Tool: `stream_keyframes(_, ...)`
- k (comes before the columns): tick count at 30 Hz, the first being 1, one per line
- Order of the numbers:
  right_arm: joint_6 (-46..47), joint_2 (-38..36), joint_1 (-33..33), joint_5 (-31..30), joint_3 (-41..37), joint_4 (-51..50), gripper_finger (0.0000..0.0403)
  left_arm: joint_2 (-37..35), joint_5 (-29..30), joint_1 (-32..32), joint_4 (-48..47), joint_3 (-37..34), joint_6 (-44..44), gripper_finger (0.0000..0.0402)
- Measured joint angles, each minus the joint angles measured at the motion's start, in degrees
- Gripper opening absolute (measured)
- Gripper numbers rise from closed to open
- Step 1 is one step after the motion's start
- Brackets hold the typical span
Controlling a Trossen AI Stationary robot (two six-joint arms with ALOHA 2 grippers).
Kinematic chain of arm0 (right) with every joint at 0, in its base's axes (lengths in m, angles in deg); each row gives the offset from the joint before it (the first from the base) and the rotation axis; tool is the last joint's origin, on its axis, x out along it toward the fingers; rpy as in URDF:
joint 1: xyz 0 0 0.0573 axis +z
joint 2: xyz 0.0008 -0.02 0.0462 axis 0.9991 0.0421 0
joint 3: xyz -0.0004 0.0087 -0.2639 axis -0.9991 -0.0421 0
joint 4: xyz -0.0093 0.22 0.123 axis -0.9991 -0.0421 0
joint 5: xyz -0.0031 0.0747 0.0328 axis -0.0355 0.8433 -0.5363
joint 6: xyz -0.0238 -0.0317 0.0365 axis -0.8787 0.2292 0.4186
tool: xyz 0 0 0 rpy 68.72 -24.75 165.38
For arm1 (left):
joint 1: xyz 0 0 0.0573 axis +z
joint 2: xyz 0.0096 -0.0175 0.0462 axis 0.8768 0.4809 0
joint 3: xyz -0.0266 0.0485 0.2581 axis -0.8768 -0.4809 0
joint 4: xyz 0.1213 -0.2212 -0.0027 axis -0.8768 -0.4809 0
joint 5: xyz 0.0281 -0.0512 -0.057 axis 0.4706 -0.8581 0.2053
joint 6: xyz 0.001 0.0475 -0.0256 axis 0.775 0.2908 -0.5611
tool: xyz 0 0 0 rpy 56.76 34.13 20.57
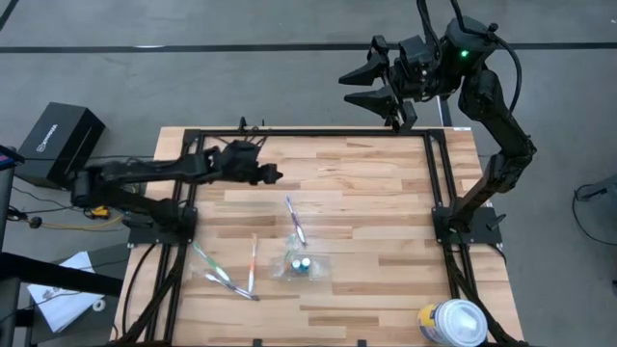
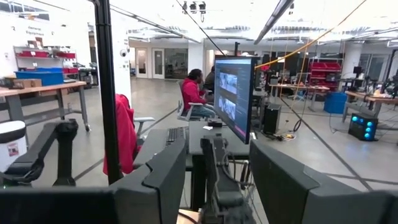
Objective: Pick & Place toothbrushing station
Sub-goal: Put the violet toothbrush into the transparent organizer
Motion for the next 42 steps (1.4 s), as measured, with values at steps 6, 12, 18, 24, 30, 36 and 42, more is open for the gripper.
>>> stream_keyframes(6,-0.47,0.00,-1.07,-0.09,0.02,-1.26,0.0168,7.13,-6.85,1.63,0.40,0.00,1.76,0.0204)
stream_keyframes(12,-0.56,0.04,-3.85,-3.19,0.02,-9.18,0.0168,10.67,-9.34,1.22,1.13,0.02,1.34,0.0194)
stream_keyframes(18,-1.16,0.84,-4.50,-3.26,-0.02,-9.79,0.0168,14.56,-12.00,2.25,0.91,0.02,-0.11,0.0192)
stream_keyframes(24,-1.93,1.37,-4.07,-3.22,0.00,-10.10,0.0168,18.92,-15.23,2.89,2.06,0.02,-0.16,0.0199)
stream_keyframes(30,-2.09,1.40,-4.11,-3.05,0.00,-9.97,0.0168,22.21,-16.35,2.89,4.63,0.04,-1.57,0.0200)
stream_keyframes(36,-2.07,1.40,-4.11,-1.69,0.00,-9.97,0.0168,26.23,-17.60,2.89,6.59,1.39,-2.88,0.0200)
stream_keyframes(42,-2.07,1.40,-4.11,-1.53,0.00,-9.97,0.0168,31.33,-19.27,2.89,7.14,4.39,-3.12,0.0200)
